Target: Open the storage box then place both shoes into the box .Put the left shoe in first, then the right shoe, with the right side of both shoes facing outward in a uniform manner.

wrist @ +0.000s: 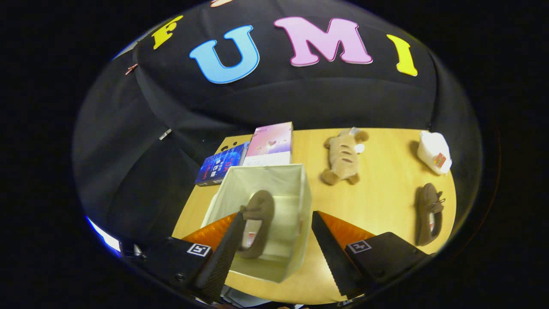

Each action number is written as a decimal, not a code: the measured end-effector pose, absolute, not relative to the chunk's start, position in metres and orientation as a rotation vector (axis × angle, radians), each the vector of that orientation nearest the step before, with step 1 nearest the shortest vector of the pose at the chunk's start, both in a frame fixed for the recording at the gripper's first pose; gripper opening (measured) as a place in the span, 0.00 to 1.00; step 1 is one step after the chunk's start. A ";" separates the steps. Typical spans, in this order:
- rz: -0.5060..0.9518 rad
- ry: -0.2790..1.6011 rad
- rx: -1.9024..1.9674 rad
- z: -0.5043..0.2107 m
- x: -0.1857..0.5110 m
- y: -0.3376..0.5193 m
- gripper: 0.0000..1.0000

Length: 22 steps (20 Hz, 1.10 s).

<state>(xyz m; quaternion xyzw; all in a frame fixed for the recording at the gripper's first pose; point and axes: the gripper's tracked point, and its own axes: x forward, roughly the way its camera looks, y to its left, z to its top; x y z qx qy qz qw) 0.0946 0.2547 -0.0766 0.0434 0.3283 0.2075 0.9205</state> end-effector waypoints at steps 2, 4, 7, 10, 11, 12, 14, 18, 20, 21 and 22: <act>0.394 0.624 0.044 -0.068 0.097 0.209 0.99; 0.360 0.600 -0.015 -0.070 0.101 0.162 0.99; 0.295 0.598 -0.069 -0.084 0.106 0.095 0.99; 0.232 0.638 -0.065 -0.105 0.109 0.033 0.99; 0.207 0.648 -0.071 -0.114 0.111 0.013 0.99; 0.178 0.652 -0.085 -0.121 0.116 -0.010 0.99; 0.133 0.672 -0.120 -0.139 0.122 -0.053 0.99; 0.089 0.745 -0.131 -0.181 0.136 -0.111 0.99; 0.082 0.772 -0.145 -0.201 0.144 -0.131 0.99; 0.074 0.778 -0.156 -0.211 0.150 -0.140 0.99; 0.071 0.790 -0.161 -0.221 0.155 -0.148 0.99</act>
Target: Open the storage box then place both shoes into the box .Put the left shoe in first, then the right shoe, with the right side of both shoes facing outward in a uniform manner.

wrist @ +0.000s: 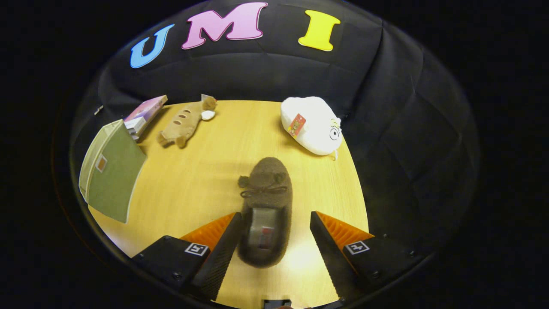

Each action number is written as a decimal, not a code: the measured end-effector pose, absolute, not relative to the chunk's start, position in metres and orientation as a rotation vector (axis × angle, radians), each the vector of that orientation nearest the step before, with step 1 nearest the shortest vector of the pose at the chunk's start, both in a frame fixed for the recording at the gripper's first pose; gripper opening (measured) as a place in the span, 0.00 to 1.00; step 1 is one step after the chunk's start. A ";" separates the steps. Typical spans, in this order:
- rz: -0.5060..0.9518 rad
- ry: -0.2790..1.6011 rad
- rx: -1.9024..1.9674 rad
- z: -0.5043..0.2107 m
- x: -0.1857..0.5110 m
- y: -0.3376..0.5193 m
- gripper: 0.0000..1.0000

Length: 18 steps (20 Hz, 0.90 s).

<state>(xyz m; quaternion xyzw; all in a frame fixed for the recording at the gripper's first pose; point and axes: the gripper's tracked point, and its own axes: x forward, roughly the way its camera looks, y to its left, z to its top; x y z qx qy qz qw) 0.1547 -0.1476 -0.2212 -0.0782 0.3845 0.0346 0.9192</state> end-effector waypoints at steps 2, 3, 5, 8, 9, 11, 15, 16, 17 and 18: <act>0.066 0.836 -0.143 -0.243 0.159 -0.157 0.99; 0.061 0.849 -0.126 -0.252 0.164 -0.159 0.99; 0.015 0.873 -0.128 -0.269 0.175 -0.171 0.99; 0.000 0.881 -0.108 -0.280 0.188 -0.174 0.99; -0.001 0.889 -0.078 -0.284 0.192 -0.170 0.99; -0.013 0.890 -0.025 -0.288 0.201 -0.166 0.99; 0.008 0.900 0.026 -0.294 0.206 -0.150 0.67; 0.002 0.898 0.016 -0.295 0.208 -0.151 0.47; -0.012 0.897 0.004 -0.294 0.210 -0.153 0.44; -0.031 0.897 0.007 -0.294 0.211 -0.157 0.35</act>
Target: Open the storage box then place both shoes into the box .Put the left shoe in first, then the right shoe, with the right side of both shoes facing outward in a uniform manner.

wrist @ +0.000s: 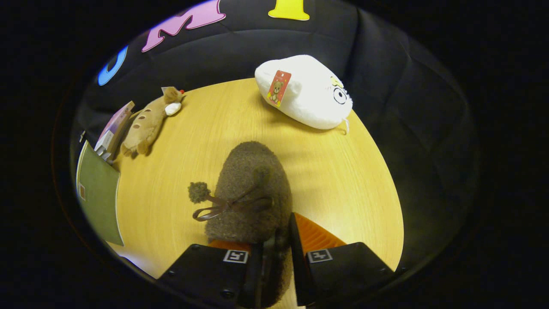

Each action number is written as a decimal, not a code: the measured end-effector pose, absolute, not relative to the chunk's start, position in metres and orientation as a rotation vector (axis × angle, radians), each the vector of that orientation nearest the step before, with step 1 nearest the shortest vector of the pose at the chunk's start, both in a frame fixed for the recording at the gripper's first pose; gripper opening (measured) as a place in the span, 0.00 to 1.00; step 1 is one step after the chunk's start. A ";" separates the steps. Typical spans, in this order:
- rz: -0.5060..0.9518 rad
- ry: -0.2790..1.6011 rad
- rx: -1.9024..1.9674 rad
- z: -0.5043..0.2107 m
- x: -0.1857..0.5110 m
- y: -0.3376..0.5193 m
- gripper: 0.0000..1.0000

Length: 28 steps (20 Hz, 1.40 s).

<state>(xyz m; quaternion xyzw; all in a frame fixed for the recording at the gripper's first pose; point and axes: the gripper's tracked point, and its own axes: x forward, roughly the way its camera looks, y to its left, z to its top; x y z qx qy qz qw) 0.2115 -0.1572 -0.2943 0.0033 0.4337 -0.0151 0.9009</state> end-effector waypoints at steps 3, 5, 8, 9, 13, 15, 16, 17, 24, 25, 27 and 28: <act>-0.060 0.909 0.055 -0.292 0.210 -0.160 0.14; -0.048 0.916 0.063 -0.291 0.206 -0.157 0.08; -0.005 0.861 0.088 -0.264 0.198 -0.140 0.08; -0.001 0.847 0.096 -0.252 0.195 -0.133 0.08; 0.017 0.812 0.187 -0.205 0.183 -0.093 0.08; 0.038 0.803 0.283 -0.180 0.177 -0.060 0.08; 0.050 0.800 0.313 -0.169 0.174 -0.044 0.08; 0.058 0.795 0.324 -0.159 0.171 -0.029 0.08; 0.147 0.769 0.328 -0.108 0.151 0.096 0.08; 0.161 0.764 0.323 -0.103 0.148 0.114 0.08; 0.186 0.757 0.297 -0.090 0.143 0.149 0.08; 0.198 0.753 0.279 -0.088 0.140 0.166 0.08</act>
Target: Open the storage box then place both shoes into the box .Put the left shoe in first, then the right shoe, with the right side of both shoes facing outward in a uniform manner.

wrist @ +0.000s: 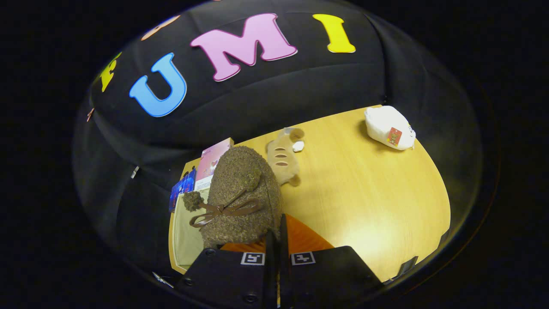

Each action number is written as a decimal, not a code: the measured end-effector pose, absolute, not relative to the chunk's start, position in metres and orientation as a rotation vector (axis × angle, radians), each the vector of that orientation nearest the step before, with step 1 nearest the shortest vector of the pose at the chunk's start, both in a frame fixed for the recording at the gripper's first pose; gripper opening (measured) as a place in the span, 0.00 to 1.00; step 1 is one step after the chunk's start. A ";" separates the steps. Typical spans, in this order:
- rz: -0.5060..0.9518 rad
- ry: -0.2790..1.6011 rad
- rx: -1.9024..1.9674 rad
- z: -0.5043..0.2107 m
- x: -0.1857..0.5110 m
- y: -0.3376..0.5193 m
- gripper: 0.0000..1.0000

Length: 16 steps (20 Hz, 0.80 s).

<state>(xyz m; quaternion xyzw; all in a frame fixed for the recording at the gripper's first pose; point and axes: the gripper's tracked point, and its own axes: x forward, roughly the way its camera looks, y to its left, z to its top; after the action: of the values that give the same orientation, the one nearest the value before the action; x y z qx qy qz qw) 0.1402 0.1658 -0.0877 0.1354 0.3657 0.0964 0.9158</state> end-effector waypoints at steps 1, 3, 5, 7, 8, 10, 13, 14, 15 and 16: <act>0.209 0.750 0.266 -0.086 0.138 0.182 0.08; 0.229 0.751 0.255 -0.080 0.131 0.213 0.08; 0.251 0.772 0.267 -0.079 0.120 0.242 0.08; 0.260 0.795 0.267 -0.088 0.117 0.267 0.08; 0.257 0.803 0.259 -0.094 0.117 0.275 0.08; 0.244 0.828 0.244 -0.107 0.117 0.290 0.08; 0.218 0.866 0.218 -0.127 0.115 0.304 0.08; 0.212 0.875 0.209 -0.131 0.115 0.306 0.08; 0.207 0.878 0.201 -0.135 0.116 0.308 0.08; 0.199 0.882 0.190 -0.139 0.117 0.308 0.10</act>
<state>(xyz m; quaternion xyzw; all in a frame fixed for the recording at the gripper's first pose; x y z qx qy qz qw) 0.1172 0.3083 -0.1391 0.0918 0.4257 0.0961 0.8951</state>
